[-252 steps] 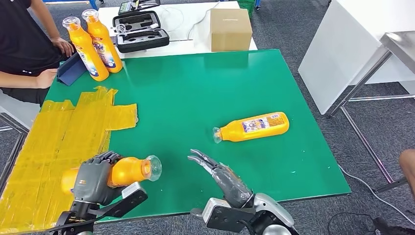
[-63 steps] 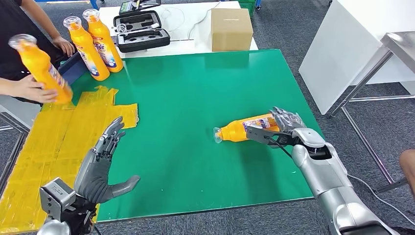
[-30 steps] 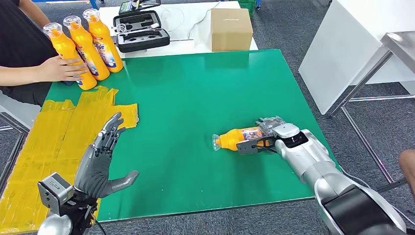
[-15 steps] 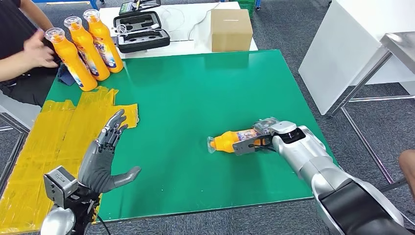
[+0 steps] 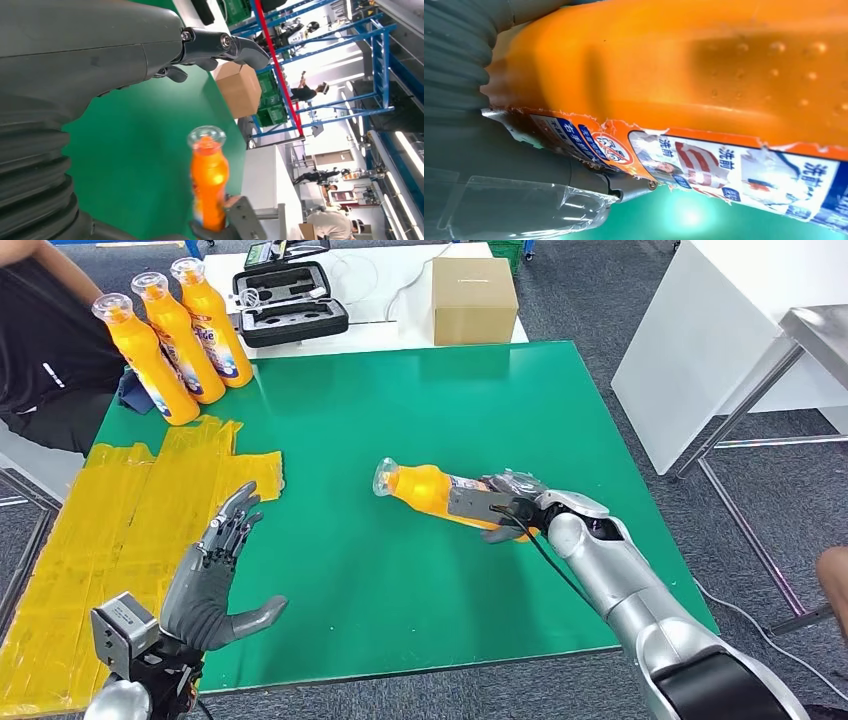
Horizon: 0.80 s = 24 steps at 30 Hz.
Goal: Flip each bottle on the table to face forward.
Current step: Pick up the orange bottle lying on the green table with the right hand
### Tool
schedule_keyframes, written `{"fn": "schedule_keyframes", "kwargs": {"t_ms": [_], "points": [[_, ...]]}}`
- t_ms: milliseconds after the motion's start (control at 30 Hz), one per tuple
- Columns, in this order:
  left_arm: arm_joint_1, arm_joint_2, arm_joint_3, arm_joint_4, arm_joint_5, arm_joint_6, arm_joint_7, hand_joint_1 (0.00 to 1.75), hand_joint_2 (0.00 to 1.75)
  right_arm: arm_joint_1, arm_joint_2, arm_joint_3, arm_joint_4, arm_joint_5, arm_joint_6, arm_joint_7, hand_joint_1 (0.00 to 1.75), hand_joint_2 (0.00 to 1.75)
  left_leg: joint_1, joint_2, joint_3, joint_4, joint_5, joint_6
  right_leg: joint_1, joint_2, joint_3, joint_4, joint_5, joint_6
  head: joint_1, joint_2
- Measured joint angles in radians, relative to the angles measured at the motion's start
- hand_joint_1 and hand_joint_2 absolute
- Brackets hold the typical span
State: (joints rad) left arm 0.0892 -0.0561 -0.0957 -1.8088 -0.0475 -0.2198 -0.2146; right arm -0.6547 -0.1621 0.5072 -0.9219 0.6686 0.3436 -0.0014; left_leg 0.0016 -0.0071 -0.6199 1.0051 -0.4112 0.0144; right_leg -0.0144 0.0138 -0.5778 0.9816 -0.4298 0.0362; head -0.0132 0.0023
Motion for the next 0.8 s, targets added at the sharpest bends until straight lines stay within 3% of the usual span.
{"fn": "schedule_keyframes", "kwargs": {"t_ms": [100,267,400,533,800], "points": [[0.008,0.000,0.002,-0.005,0.008,0.000,-0.001,0.00,1.75,0.024,0.003,-0.029,-0.047,-0.061,-0.003,-0.006,1.75,1.75,0.000,0.000,0.000,0.000,0.000,0.000,0.000,0.000,0.000,0.000,0.000,0.000,0.000,0.000],[0.036,0.000,0.004,-0.018,0.033,-0.003,-0.020,0.00,1.75,0.103,0.030,-0.132,-0.208,-0.477,0.026,0.012,1.75,1.75,0.000,0.000,-0.001,0.000,0.000,0.000,0.000,0.000,0.000,0.000,0.000,0.000,0.000,0.000],[0.050,-0.001,0.002,-0.022,0.042,-0.006,-0.024,0.00,1.75,0.134,0.042,-0.151,-0.350,-0.647,0.032,0.045,1.75,1.75,0.000,0.000,-0.001,0.000,0.000,0.000,0.000,0.000,-0.001,0.000,0.000,0.000,0.000,0.000],[0.056,-0.007,-0.014,-0.022,0.097,-0.032,-0.013,0.00,1.75,0.152,0.053,-0.133,-0.449,-0.716,0.035,0.054,1.75,1.75,0.000,0.002,-0.001,0.000,0.000,0.000,0.000,0.000,-0.001,0.000,0.000,0.000,0.000,0.000],[0.051,-0.025,-0.062,-0.022,0.162,-0.029,0.012,0.00,1.75,0.180,0.099,-0.033,-0.539,-0.703,0.020,0.033,1.75,1.75,0.000,0.001,-0.001,0.000,0.000,0.000,0.000,0.000,-0.001,0.000,0.000,0.000,0.000,0.000]]}}
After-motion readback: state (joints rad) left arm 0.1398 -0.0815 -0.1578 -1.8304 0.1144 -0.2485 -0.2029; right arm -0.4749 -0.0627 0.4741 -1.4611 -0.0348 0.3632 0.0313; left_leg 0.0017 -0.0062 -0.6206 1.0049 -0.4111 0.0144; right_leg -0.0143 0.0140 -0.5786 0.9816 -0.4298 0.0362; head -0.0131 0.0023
